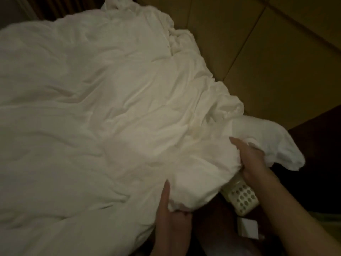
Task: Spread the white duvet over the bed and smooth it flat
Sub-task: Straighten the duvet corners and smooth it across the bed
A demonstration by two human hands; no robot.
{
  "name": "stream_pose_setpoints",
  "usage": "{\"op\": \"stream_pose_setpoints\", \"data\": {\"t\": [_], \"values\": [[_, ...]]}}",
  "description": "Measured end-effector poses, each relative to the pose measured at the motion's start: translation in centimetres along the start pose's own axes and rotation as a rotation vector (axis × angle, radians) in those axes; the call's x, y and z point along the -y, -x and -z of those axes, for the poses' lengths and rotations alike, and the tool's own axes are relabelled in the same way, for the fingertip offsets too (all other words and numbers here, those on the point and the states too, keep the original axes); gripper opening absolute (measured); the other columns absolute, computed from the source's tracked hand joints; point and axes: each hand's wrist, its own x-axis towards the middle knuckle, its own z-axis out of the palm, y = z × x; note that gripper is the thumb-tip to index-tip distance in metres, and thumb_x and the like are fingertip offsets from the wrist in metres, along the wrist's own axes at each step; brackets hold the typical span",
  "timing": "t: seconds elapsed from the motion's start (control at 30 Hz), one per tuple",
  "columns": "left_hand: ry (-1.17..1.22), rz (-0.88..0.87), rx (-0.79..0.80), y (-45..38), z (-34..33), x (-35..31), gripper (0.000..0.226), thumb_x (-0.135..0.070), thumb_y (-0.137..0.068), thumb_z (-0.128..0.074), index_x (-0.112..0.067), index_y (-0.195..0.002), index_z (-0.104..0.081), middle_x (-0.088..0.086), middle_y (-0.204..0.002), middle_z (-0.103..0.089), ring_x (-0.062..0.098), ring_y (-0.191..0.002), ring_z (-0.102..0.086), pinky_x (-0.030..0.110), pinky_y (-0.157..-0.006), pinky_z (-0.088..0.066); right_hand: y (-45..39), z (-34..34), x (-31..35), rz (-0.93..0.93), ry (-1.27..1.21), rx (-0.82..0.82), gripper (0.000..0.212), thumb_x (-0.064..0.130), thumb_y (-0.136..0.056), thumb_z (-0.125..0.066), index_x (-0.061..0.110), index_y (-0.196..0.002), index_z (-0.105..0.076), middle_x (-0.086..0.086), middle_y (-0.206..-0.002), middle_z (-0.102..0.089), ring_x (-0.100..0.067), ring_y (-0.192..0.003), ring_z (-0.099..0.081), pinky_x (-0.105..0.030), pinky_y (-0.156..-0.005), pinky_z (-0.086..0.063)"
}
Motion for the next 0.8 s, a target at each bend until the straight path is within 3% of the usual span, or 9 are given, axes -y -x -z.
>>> {"op": "stream_pose_setpoints", "data": {"t": [0.07, 0.17, 0.27, 0.33, 0.4, 0.47, 0.57, 0.67, 0.8], "values": [[-0.125, 0.120, 0.262, -1.2, -2.9, 6.6, 0.086, -0.064, -0.063, -0.080, -0.022, -0.132, -0.052, 0.004, -0.130, -0.061, 0.021, -0.121, -0.060, 0.042, -0.103, -0.047, -0.7, 0.4, -0.6, 0.011, 0.044, -0.049, 0.058, 0.025, -0.080, -0.078, 0.010, -0.132, -0.056, -0.003, -0.124, -0.063, -0.023, -0.108, -0.061, -0.038, -0.098, -0.049], [0.172, 0.178, 0.234, -2.1, -2.2, 10.8, 0.062, -0.041, -0.095, -0.055, -0.011, -0.146, -0.038, 0.014, -0.149, -0.043, 0.029, -0.133, -0.044, 0.037, -0.111, -0.036, -2.0, 2.7, -3.0, -0.024, 0.040, -0.033, 0.051, 0.019, -0.087, -0.071, 0.006, -0.133, -0.056, -0.009, -0.130, -0.062, -0.024, -0.111, -0.060, -0.032, -0.089, -0.050], [-0.138, 0.126, -0.066, -3.6, -0.8, 14.5, 0.043, -0.016, -0.103, -0.045, 0.017, -0.129, -0.046, 0.036, -0.137, -0.045, 0.042, -0.119, -0.050, 0.032, -0.117, -0.025, -1.7, 3.1, -3.2, 0.070, 0.028, -0.065, 0.049, 0.023, -0.091, -0.069, 0.011, -0.136, -0.055, -0.003, -0.127, -0.062, -0.018, -0.107, -0.060, -0.029, -0.086, -0.050], [-0.169, 0.430, 0.037, 0.7, -1.2, 17.6, 0.031, -0.020, -0.099, -0.055, 0.009, -0.107, -0.057, 0.030, -0.109, -0.058, 0.037, -0.096, -0.059, 0.043, -0.111, -0.037, -1.7, 3.8, -4.1, 0.150, 0.080, -0.094, 0.049, 0.026, -0.092, -0.067, 0.018, -0.138, -0.051, 0.003, -0.126, -0.059, -0.016, -0.111, -0.057, -0.031, -0.097, -0.047], [-0.222, 0.461, 0.083, 1.5, -1.0, 18.9, 0.038, -0.031, -0.091, -0.067, -0.006, -0.116, -0.055, 0.017, -0.116, -0.060, 0.023, -0.093, -0.063, 0.035, -0.095, -0.052, -2.0, 5.5, -5.9, 0.096, 0.193, -0.171, 0.022, 0.017, -0.097, -0.059, 0.017, -0.119, -0.057, -0.004, -0.110, -0.060, -0.025, -0.115, -0.055, -0.027, -0.093, -0.050], [-0.077, 0.472, 0.196, 2.6, -1.3, 17.8, 0.030, -0.023, -0.101, -0.052, -0.008, -0.127, -0.051, 0.014, -0.131, -0.056, 0.016, -0.088, -0.065, 0.027, -0.080, -0.056, -1.7, 8.0, -7.3, -0.027, 0.294, -0.233, 0.014, 0.001, -0.098, -0.050, 0.014, -0.095, -0.056, -0.009, -0.089, -0.054, -0.031, -0.109, -0.056, -0.020, -0.083, -0.053], [0.127, 0.408, 0.179, 2.6, -0.2, 14.5, 0.042, -0.037, -0.101, -0.050, -0.007, -0.130, -0.054, 0.012, -0.137, -0.056, 0.023, -0.106, -0.067, 0.036, -0.100, -0.047, -0.4, 9.4, -6.6, 0.088, 0.030, -0.251, 0.034, 0.012, -0.093, -0.065, 0.012, -0.125, -0.058, -0.007, -0.117, -0.063, -0.021, -0.105, -0.060, -0.040, -0.100, -0.050], [0.411, 0.304, 0.093, 2.0, 4.0, 12.8, 0.081, -0.056, -0.073, -0.077, -0.017, -0.139, -0.051, 0.012, -0.143, -0.052, 0.032, -0.128, -0.052, 0.046, -0.115, -0.033, 3.0, 7.5, -7.2, -0.017, -0.266, 0.037, 0.047, 0.040, -0.090, -0.068, 0.022, -0.132, -0.056, -0.003, -0.129, -0.063, -0.020, -0.117, -0.061, -0.040, -0.101, -0.048], [0.374, 0.274, 0.064, 2.9, 6.6, 11.8, 0.068, -0.046, -0.085, -0.066, -0.015, -0.143, -0.048, 0.014, -0.135, -0.058, 0.032, -0.123, -0.055, 0.044, -0.100, -0.049, 9.6, 3.4, -15.9, -0.437, -0.261, 0.429, 0.065, 0.053, -0.087, -0.068, 0.018, -0.140, -0.052, -0.009, -0.141, -0.055, -0.028, -0.127, -0.054, -0.046, -0.113, -0.035]]}}
